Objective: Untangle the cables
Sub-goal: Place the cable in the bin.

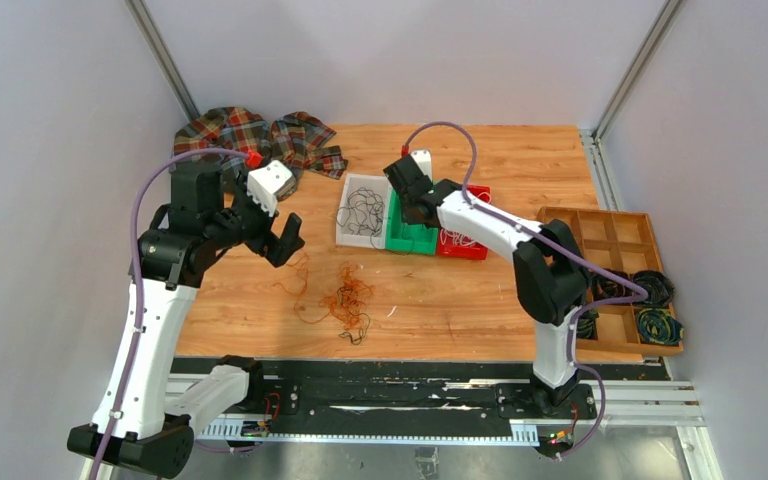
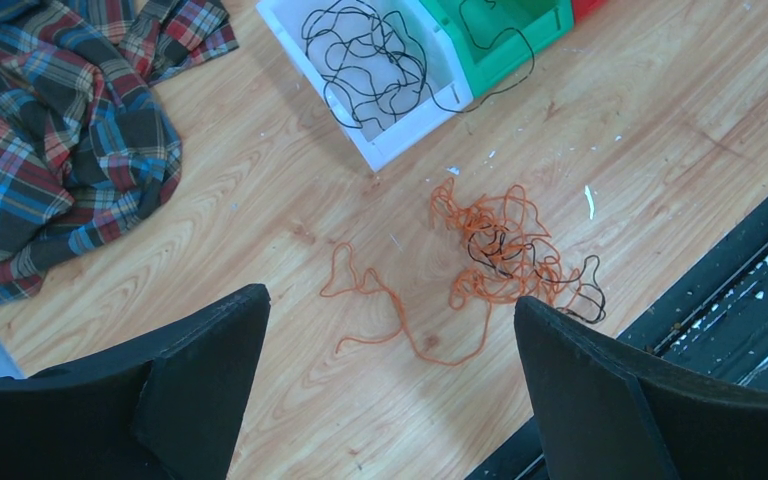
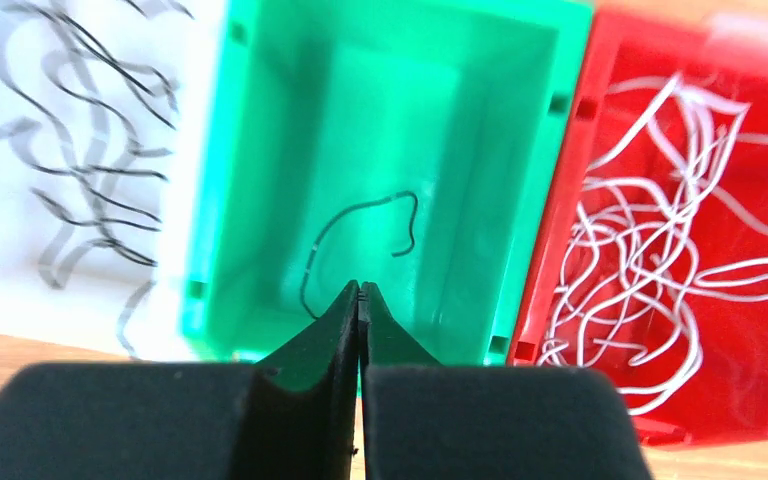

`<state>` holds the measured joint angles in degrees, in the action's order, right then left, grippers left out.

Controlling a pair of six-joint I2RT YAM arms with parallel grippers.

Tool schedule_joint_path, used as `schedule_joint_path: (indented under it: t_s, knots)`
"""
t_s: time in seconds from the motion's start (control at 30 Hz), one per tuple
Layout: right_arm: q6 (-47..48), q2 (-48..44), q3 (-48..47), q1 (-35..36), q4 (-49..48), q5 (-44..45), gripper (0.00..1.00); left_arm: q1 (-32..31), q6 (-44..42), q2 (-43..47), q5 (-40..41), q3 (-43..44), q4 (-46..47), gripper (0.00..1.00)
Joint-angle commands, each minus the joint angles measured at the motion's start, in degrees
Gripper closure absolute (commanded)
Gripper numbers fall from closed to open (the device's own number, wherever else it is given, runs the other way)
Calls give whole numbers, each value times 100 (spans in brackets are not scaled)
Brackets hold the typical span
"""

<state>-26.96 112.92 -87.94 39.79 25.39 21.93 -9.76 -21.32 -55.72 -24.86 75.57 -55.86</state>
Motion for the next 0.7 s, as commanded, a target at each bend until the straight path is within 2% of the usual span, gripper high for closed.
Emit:
schedule_joint_path:
  t_s: [0.0,0.2,0.23,0.3,0.37,0.53,0.67]
  knots:
    - [154,-318,-318,81,-262,170,99,71,-75,44,-29,227,13,3]
    - [282,-180,-602,226,-199,280,99,71,-187,68,34,278,-30,4]
    - [244,-161,-543,230,-196,425,95,71,-188,77,27,262,-31,4]
    - [164,-98,-361,190,-224,550,67,71,-188,85,-19,232,-31,3]
    - [85,28,-229,81,-239,441,51,71,-172,80,-51,198,-31,3]
    - [134,473,-134,-80,-410,95,41,71,-206,67,-63,205,-31,2]
    - [127,736,-197,-158,-436,170,41,71,-160,-14,-63,279,-31,2]
